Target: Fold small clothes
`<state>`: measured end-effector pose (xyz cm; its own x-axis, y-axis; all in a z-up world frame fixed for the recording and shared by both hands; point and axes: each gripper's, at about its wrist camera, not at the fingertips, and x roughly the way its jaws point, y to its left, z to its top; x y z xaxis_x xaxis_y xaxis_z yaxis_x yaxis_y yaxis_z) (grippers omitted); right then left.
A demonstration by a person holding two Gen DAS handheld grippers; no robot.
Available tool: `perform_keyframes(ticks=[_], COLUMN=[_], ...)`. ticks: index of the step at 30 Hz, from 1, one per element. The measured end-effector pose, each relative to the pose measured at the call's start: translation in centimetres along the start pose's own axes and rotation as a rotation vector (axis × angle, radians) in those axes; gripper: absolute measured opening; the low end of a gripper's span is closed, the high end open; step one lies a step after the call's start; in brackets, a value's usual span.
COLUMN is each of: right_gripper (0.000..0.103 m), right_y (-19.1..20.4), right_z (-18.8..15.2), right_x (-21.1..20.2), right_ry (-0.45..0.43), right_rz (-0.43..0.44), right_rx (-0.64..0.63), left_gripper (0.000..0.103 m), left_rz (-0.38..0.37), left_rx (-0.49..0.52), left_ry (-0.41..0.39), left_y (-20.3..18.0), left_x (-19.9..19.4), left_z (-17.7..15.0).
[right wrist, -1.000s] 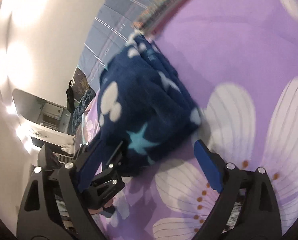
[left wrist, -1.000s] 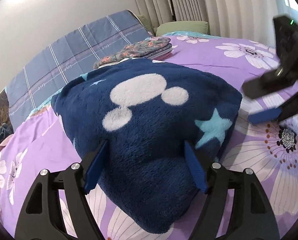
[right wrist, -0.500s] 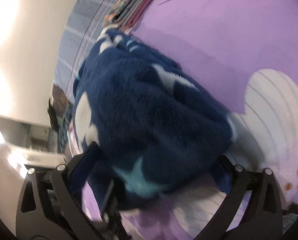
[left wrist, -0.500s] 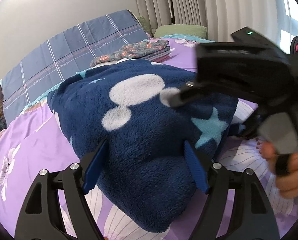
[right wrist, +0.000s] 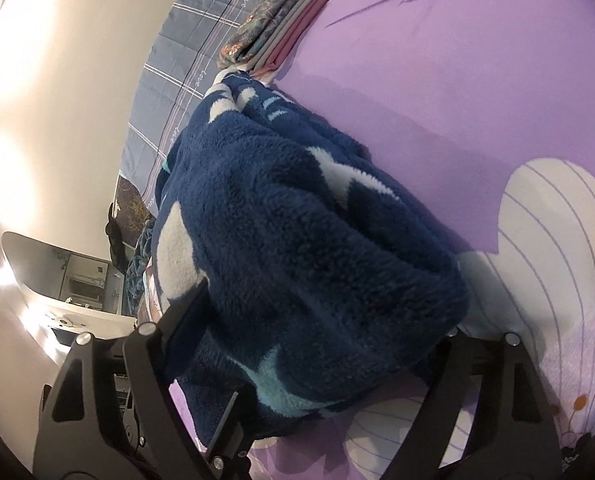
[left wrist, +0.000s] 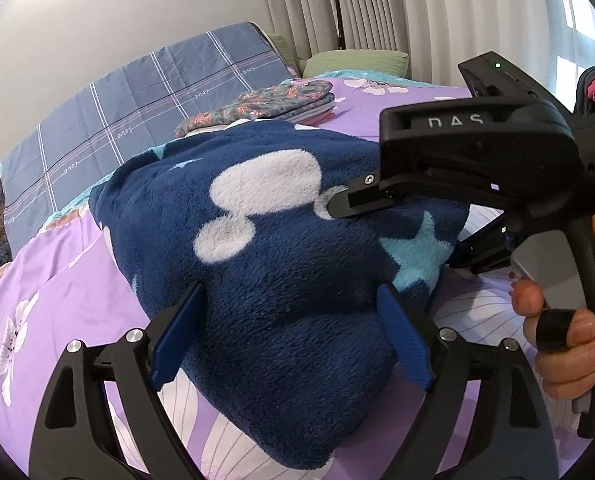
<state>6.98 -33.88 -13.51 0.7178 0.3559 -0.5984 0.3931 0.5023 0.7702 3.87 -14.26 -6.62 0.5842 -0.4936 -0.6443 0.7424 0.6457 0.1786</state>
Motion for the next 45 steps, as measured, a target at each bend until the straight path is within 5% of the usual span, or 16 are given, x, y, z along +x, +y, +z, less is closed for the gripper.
perform_keyframes(ticks=[7, 10, 15, 19, 24, 36, 38, 42, 45], right_gripper=[0.085, 0.085, 0.086, 0.086, 0.086, 0.092, 0.087, 0.064, 0.053], right_y=[-0.4, -0.4, 0.0, 0.0, -0.2, -0.4, 0.1, 2.0, 3.9], right_z=[0.3, 0.4, -0.1, -0.1, -0.2, 0.6, 0.4, 1.0, 1.4], right_x=[-0.2, -0.1, -0.2, -0.3, -0.4, -0.2, -0.5, -1.3, -3.0], right_ry=[0.016, 0.02, 0.001, 0.003, 0.006, 0.059, 0.051, 0.07, 0.041], right_rz=[0.009, 0.011, 0.004, 0.007, 0.014, 0.028, 0.002, 0.0, 0.018], right_rx=[0.001, -0.01, -0.072, -0.075, -0.08, -0.017, -0.046, -0.154, -0.253], left_gripper=[0.089, 0.09, 0.093, 0.099, 0.102, 0.098, 0.074, 0.058, 0.055], left_rz=[-0.043, -0.107, -0.064, -0.178, -0.287, -0.306, -0.367, -0.345, -0.366], left_rx=[0.019, -0.04, -0.398, -0.667, -0.854, -0.77, -0.789, -0.756, -0.732], left_ry=[0.007, -0.063, -0.107, -0.038, 0.07, 0.037, 0.003, -0.087, -0.145], left_y=[0.7, 3.7, 14.6, 22.0, 25.7, 26.0, 25.5, 24.7, 24.6], left_x=[-1.1, -3.8, -2.2, 5.3, 13.3, 16.9, 15.6, 12.2, 8.7], left_z=[0.4, 1.0, 2.1, 1.8, 1.8, 3.1, 3.0, 4.4, 5.8])
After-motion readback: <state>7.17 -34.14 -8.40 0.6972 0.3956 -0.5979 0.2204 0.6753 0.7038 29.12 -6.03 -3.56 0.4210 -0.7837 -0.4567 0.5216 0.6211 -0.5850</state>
